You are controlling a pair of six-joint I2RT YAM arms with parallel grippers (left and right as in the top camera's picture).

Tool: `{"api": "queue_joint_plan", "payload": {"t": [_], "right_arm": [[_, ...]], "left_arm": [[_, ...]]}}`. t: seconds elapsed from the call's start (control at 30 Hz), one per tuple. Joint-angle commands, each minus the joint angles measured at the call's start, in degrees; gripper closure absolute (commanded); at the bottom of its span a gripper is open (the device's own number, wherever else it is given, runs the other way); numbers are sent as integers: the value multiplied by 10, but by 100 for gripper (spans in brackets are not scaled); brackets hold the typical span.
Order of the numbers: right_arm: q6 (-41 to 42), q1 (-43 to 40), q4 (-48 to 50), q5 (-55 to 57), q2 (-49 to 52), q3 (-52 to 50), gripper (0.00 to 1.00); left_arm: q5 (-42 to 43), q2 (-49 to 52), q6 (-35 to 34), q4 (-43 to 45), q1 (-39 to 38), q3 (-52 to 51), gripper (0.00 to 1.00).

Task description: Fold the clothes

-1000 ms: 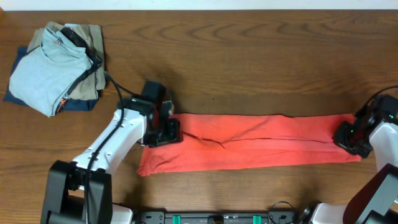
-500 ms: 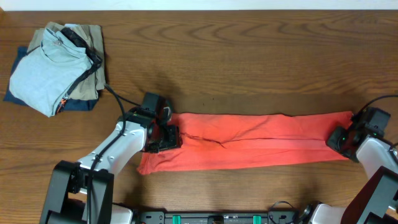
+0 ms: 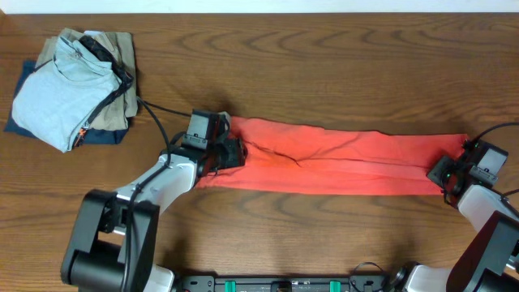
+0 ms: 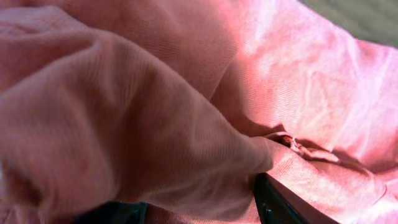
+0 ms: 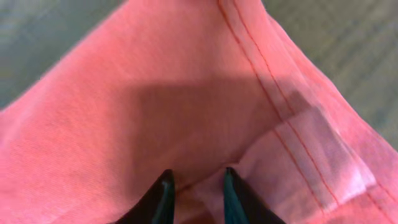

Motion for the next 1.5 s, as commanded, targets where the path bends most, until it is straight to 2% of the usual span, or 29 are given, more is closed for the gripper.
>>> {"api": "queue_joint_plan", "payload": {"t": [0.0, 0.23, 0.33, 0.4, 0.47, 0.57, 0.6, 0.73, 0.87, 1.0, 1.23, 1.47], "right_arm": [[6, 8, 25, -21, 9, -7, 71], [6, 9, 64, -22, 9, -3, 68], [-9, 9, 64, -57, 8, 1, 63], [-31, 9, 56, -93, 7, 10, 58], [-37, 8, 31, -98, 0, 26, 56], [-48, 4, -24, -97, -18, 62, 55], [-53, 2, -43, -97, -24, 75, 53], [-99, -2, -142, -97, -31, 127, 37], [-156, -2, -194, -97, -29, 129, 35], [-179, -2, -192, -84, -17, 115, 34], [-179, -3, -172, 40, 5, 99, 28], [-218, -4, -165, 42, 29, 99, 32]], "left_arm": [[-61, 50, -10, -8, 3, -27, 42], [-61, 50, -39, -11, 49, -24, 42], [-53, 49, -56, -12, 76, -24, 42], [-16, 45, -33, -12, 89, -19, 42], [24, 32, -2, -13, 96, -10, 41], [30, -9, 0, -18, 106, 1, 41], [30, -25, 0, -22, 110, 3, 36], [30, -108, 0, -46, 136, 7, 31], [16, -163, 5, -82, 160, 7, 26], [8, -173, 6, -111, 174, 7, 25], [8, -171, 6, -134, 174, 7, 24], [8, -171, 6, -134, 174, 7, 24]]}}
